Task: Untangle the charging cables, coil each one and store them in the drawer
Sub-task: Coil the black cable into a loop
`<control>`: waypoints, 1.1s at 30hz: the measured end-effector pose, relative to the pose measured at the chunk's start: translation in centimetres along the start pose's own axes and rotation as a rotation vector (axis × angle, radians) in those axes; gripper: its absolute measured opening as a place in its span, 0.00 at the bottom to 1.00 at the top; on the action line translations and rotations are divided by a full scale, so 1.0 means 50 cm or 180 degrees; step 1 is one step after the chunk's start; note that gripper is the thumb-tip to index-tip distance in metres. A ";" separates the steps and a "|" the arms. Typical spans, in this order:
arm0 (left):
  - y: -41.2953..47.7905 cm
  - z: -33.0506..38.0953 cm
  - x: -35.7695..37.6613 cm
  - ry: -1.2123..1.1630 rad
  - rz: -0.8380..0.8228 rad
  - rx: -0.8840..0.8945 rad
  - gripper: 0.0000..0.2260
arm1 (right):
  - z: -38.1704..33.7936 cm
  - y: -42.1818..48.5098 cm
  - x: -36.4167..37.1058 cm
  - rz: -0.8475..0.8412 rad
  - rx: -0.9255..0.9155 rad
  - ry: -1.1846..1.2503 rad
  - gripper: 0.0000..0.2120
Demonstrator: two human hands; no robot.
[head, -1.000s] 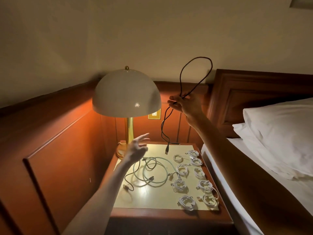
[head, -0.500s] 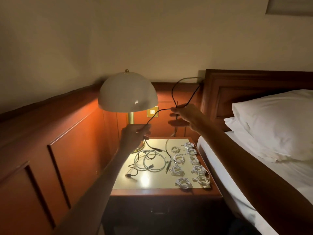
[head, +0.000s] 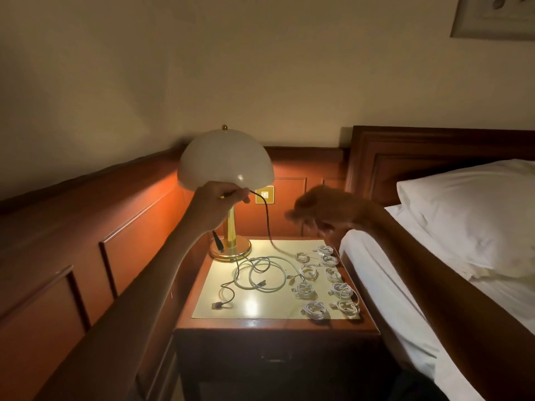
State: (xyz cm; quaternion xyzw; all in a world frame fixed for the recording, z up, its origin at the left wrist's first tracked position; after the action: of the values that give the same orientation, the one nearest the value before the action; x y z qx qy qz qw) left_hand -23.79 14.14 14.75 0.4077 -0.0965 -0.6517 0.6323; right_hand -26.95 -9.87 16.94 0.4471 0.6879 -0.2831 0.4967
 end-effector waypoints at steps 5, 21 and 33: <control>-0.013 0.041 0.051 -0.0332 -0.0473 -0.0015 0.11 | -0.005 0.034 0.031 0.0901 -0.0259 0.0115 0.17; -0.098 -0.039 0.108 -0.1641 -0.1090 -0.1256 0.13 | 0.021 0.053 0.041 0.1340 -0.0397 -0.0172 0.16; -0.109 -0.049 0.136 -0.2324 -0.1121 -0.1427 0.12 | 0.035 0.081 0.070 0.0684 -0.0855 0.0178 0.09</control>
State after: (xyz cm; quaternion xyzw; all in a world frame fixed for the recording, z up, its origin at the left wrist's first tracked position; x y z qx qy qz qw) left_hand -25.36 9.96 6.90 0.0149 -0.0988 -0.8548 0.5092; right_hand -22.92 -8.37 13.28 0.4554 0.6814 -0.1213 0.5600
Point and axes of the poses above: each hand's wrist, its own y-axis towards the middle knuckle, its own x-axis out of the palm, z = x × y, the point moved 3 cm from there along y, towards the middle knuckle, and after that the axes turned 11 degrees about -y, right-handed, at the moved point
